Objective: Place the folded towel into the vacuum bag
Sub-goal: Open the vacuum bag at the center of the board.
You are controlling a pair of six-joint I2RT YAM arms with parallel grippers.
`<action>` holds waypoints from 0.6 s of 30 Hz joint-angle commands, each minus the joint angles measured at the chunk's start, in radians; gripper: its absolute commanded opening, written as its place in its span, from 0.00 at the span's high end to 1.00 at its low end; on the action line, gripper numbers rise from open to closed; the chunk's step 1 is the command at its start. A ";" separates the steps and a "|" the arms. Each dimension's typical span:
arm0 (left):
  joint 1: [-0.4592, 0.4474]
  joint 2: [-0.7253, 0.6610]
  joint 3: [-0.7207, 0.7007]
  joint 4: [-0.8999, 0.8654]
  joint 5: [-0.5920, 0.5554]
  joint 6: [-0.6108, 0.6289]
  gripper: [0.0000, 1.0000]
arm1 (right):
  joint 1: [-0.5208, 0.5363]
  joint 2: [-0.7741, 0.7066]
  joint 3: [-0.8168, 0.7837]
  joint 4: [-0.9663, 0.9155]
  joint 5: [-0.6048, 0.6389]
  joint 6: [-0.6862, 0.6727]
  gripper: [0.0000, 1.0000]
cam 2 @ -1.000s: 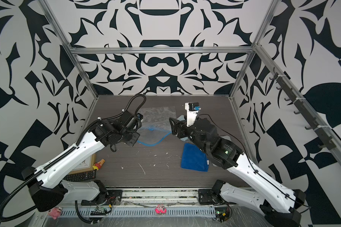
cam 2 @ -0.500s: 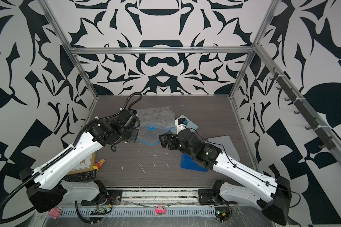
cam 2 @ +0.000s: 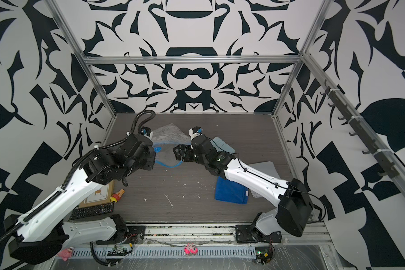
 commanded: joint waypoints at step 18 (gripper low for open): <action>-0.007 0.036 -0.229 0.141 -0.063 -0.094 1.00 | -0.178 -0.248 -0.050 -0.165 -0.132 -0.089 0.06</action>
